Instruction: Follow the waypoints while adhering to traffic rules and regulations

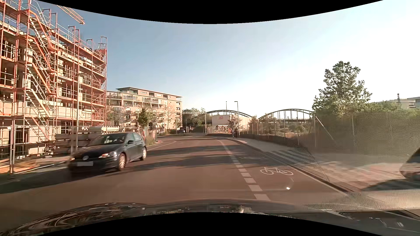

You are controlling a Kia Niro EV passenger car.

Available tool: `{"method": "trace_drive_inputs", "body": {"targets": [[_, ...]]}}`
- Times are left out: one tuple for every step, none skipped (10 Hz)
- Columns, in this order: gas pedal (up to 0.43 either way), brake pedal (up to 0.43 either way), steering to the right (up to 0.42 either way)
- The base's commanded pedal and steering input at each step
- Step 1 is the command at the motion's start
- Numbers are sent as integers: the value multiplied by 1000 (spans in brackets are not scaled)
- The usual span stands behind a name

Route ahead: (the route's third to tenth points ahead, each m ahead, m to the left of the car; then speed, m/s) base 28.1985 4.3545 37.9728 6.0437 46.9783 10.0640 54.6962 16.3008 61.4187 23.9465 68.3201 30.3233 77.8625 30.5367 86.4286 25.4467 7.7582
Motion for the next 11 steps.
{"method": "trace_drive_inputs", "body": {"targets": [[67, 0, 0], [59, 0, 0], [47, 0, 0], [47, 0, 0], [47, 0, 0], [47, 0, -1], [47, 0, -1], [47, 0, -2], [47, 0, -3], [47, 0, -4], [47, 0, -4]]}}
